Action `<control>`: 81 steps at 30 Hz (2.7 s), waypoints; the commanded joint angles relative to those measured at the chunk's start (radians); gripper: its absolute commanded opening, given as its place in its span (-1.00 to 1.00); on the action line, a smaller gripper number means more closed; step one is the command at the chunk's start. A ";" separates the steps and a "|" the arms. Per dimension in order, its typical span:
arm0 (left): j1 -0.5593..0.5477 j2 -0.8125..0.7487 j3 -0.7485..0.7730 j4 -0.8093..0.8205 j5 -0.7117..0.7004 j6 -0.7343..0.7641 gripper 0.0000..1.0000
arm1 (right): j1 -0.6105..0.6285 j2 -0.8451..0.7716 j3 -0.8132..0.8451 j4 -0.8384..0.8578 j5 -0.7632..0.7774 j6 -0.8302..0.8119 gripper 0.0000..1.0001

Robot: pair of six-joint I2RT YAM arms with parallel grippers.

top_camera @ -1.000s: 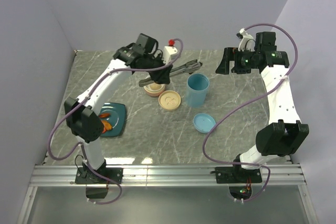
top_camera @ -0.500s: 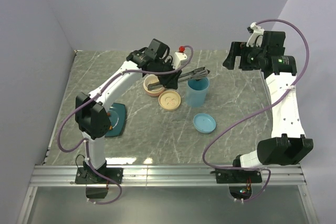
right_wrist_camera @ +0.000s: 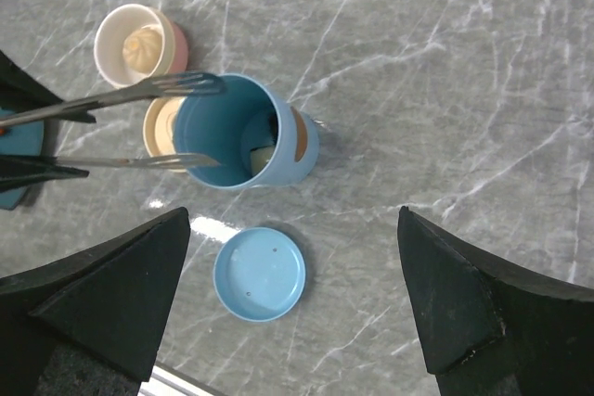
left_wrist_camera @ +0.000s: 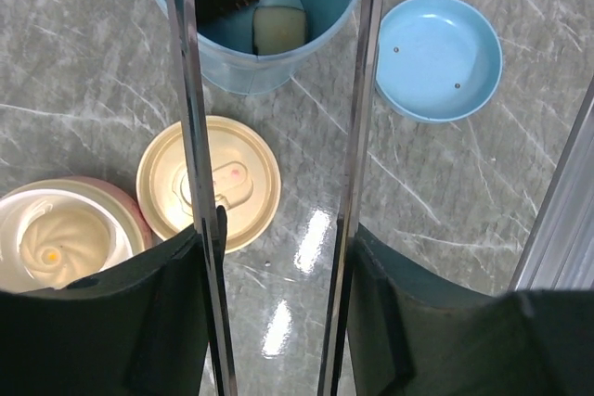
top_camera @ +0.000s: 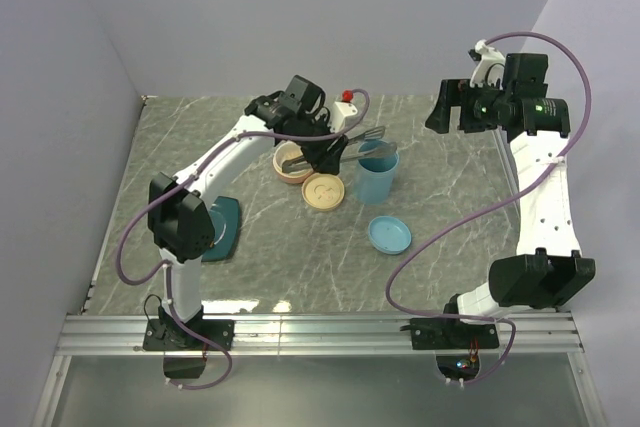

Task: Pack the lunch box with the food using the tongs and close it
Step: Place the food into the lunch box, then pick up the food using the clamp

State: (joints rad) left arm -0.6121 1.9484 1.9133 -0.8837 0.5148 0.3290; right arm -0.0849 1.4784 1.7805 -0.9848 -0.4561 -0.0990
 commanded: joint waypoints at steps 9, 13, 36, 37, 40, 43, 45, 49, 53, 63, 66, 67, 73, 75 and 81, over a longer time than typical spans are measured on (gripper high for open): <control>0.102 -0.172 -0.005 -0.124 -0.012 0.056 0.11 | -0.009 0.016 0.048 -0.055 -0.093 -0.062 0.99; 0.231 -0.314 -0.117 -0.214 -0.009 0.149 0.11 | -0.007 0.029 0.046 -0.074 -0.122 -0.073 0.99; 0.923 -0.651 -0.735 -0.373 -0.274 0.789 0.09 | 0.001 0.051 0.019 -0.115 -0.170 -0.114 0.99; 0.927 -0.654 -0.744 -0.365 -0.292 0.809 0.09 | 0.001 0.049 0.017 -0.115 -0.170 -0.114 0.99; 0.931 -0.651 -0.778 -0.337 -0.329 0.843 0.08 | 0.002 0.056 0.020 -0.121 -0.177 -0.111 0.99; 0.943 -0.635 -0.800 -0.299 -0.364 0.874 0.07 | 0.004 0.060 0.026 -0.126 -0.181 -0.111 0.99; 0.956 -0.617 -0.804 -0.287 -0.389 0.884 0.07 | 0.005 0.060 0.025 -0.123 -0.179 -0.108 0.99; 0.960 -0.594 -0.801 -0.261 -0.417 0.881 0.03 | 0.005 0.063 0.020 -0.123 -0.179 -0.105 0.99; 0.966 -0.583 -0.813 -0.244 -0.440 0.892 0.01 | 0.007 0.074 0.037 -0.127 -0.185 -0.103 0.99; 0.973 -0.569 -0.853 -0.230 -0.464 0.904 0.00 | 0.007 0.095 0.056 -0.143 -0.185 -0.105 0.99; 0.974 -0.554 -0.856 -0.225 -0.472 0.898 -0.01 | 0.008 0.100 0.062 -0.141 -0.188 -0.105 0.99; 0.976 -0.549 -0.852 -0.227 -0.467 0.894 -0.04 | 0.008 0.102 0.065 -0.144 -0.188 -0.105 0.99; 0.976 -0.520 -0.791 -0.279 -0.415 0.864 -0.29 | 0.008 0.106 0.071 -0.146 -0.185 -0.105 0.99; 0.977 -0.520 -0.766 -0.303 -0.397 0.863 -0.33 | 0.008 0.109 0.076 -0.149 -0.185 -0.105 0.99; 0.962 -0.529 -0.633 -0.394 -0.325 0.823 -0.48 | 0.008 0.131 0.112 -0.167 -0.193 -0.107 0.99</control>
State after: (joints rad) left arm 0.3580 1.4376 1.1938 -1.2037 0.1112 1.1797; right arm -0.0830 1.6016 1.8339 -1.1419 -0.6327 -0.1997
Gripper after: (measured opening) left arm 0.354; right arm 0.996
